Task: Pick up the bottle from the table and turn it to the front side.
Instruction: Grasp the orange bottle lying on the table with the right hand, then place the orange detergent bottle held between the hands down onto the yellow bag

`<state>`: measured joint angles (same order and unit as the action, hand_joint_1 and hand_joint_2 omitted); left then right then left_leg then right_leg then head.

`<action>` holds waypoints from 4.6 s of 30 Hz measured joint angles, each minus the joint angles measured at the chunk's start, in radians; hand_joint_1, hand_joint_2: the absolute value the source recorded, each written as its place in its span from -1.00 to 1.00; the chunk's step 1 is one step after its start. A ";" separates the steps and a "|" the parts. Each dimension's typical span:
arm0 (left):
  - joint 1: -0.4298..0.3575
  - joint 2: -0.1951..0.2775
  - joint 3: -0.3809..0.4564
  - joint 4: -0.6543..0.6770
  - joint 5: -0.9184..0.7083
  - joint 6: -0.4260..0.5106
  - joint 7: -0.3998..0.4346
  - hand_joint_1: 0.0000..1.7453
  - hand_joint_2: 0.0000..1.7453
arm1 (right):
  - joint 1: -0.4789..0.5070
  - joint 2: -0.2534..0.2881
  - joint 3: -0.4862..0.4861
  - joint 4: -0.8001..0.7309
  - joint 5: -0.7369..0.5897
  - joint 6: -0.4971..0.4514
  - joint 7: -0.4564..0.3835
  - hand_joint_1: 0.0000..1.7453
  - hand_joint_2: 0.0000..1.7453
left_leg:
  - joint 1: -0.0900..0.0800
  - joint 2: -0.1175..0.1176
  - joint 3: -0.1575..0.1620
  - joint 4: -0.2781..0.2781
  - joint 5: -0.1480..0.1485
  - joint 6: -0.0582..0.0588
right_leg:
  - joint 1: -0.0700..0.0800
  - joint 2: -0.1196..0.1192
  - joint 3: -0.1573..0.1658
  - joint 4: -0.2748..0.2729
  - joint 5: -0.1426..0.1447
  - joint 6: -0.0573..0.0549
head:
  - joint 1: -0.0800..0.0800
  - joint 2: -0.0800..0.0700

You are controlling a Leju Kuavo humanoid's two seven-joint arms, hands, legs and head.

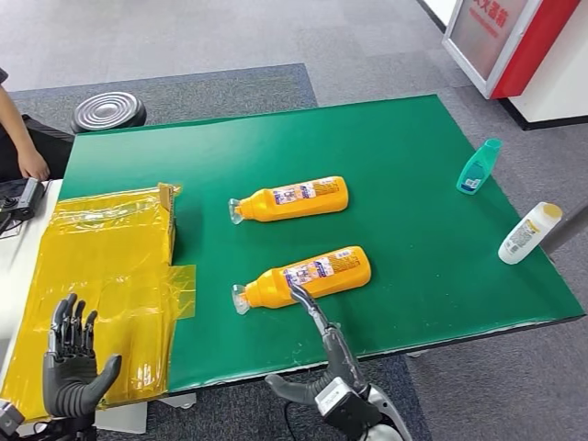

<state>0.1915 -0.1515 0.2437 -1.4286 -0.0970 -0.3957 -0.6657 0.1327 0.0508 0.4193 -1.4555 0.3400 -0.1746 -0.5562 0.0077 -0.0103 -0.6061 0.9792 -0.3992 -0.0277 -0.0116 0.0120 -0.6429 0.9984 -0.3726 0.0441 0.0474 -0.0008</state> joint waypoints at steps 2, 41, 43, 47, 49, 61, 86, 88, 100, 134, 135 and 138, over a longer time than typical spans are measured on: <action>-0.001 0.000 -0.004 0.000 0.002 -0.001 0.000 -1.00 1.00 | -0.008 -0.009 0.000 -0.006 0.046 -0.009 0.026 -1.00 1.00 | 0.000 0.000 0.000 0.000 0.000 0.000 | 0.000 0.000 0.000 0.000 0.000 0.000 | 0.000 0.000; -0.051 0.048 -0.004 0.042 0.052 -0.053 0.000 -1.00 1.00 | -0.652 -0.224 0.195 0.311 0.470 0.412 0.464 -1.00 1.00 | 0.000 0.000 -0.002 0.000 0.007 0.001 | 0.000 0.000 -0.001 0.000 0.007 -0.001 | 0.000 0.000; -0.056 0.049 -0.004 0.048 0.052 -0.054 0.000 -1.00 1.00 | -0.685 -0.221 0.224 0.352 0.473 0.422 0.470 -1.00 1.00 | 0.000 0.000 -0.002 0.000 0.007 0.001 | 0.000 0.000 -0.001 0.000 0.007 -0.001 | 0.000 0.000; -0.065 0.050 -0.004 0.059 0.052 -0.054 0.000 -1.00 1.00 | -0.737 -0.215 0.270 0.421 0.486 0.435 0.481 -1.00 1.00 | 0.000 0.000 -0.003 0.000 0.008 0.001 | 0.000 -0.001 -0.001 0.000 0.007 -0.001 | 0.000 0.000; -0.071 0.051 -0.004 0.065 0.052 -0.054 0.000 -1.00 1.00 | -0.766 -0.212 0.298 0.463 0.494 0.449 0.486 -1.00 1.00 | 0.000 0.000 -0.003 0.000 0.008 0.001 | 0.000 -0.001 -0.001 0.000 0.008 -0.001 | 0.000 0.000; -0.088 0.056 -0.005 0.093 0.053 -0.053 0.000 -1.00 1.00 | -0.850 -0.208 0.390 0.621 0.491 0.486 0.484 -1.00 1.00 | 0.000 -0.001 -0.003 0.000 0.008 0.001 | 0.000 -0.001 -0.002 0.000 0.008 0.000 | 0.000 0.000; -0.103 0.062 -0.013 0.115 0.056 -0.045 0.000 -1.00 1.00 | -0.884 -0.209 0.426 0.729 0.452 0.462 0.489 -1.00 1.00 | 0.000 -0.001 -0.003 0.000 0.008 0.001 | 0.000 -0.001 -0.002 0.000 0.008 0.000 | 0.000 0.000; -0.103 0.063 -0.013 0.115 0.056 -0.044 0.000 -1.00 1.00 | -0.884 -0.209 0.426 0.731 0.450 0.457 0.490 -1.00 1.00 | 0.000 -0.001 -0.003 0.000 0.008 0.001 | 0.000 -0.001 -0.002 0.000 0.008 0.000 | 0.000 0.000; -0.103 0.066 -0.013 0.116 0.057 -0.043 0.000 -1.00 1.00 | -0.886 -0.211 0.426 0.741 0.436 0.447 0.490 0.78 1.00 | 0.000 -0.001 -0.003 0.000 0.008 0.001 | 0.000 -0.001 -0.002 0.000 0.008 0.000 | 0.000 0.000; -0.077 0.081 0.283 0.116 0.093 -0.275 0.000 -1.00 1.00 | -0.748 0.023 0.362 0.525 0.251 0.150 0.430 1.00 1.00 | 0.002 0.000 -0.009 0.000 0.010 -0.002 | 0.002 -0.001 -0.009 0.001 0.009 -0.003 | 0.000 0.000; -0.077 0.079 0.291 0.116 0.090 -0.283 0.000 -1.00 1.00 | -0.729 0.028 0.354 0.503 0.243 0.137 0.422 1.00 1.00 | 0.002 0.000 -0.009 0.000 0.010 -0.002 | 0.002 -0.001 -0.009 0.001 0.009 -0.003 | 0.000 0.000; -0.073 0.068 0.305 0.115 0.087 -0.302 0.000 -1.00 1.00 | -0.683 0.041 0.331 0.450 0.229 0.109 0.402 1.00 1.00 | 0.002 -0.001 -0.009 0.000 0.010 -0.002 | 0.002 -0.001 -0.009 0.001 0.009 -0.003 | 0.000 0.000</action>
<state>0.1182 -0.0839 0.5484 -1.3140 -0.0099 -0.6977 -0.6658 -0.5506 0.0918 0.7507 -1.0058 0.5688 -0.0654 -0.1540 0.0096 -0.0109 -0.6154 0.9795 -0.3890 -0.0298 -0.0094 0.0111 -0.6518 0.9993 -0.3640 0.0406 0.0474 -0.0010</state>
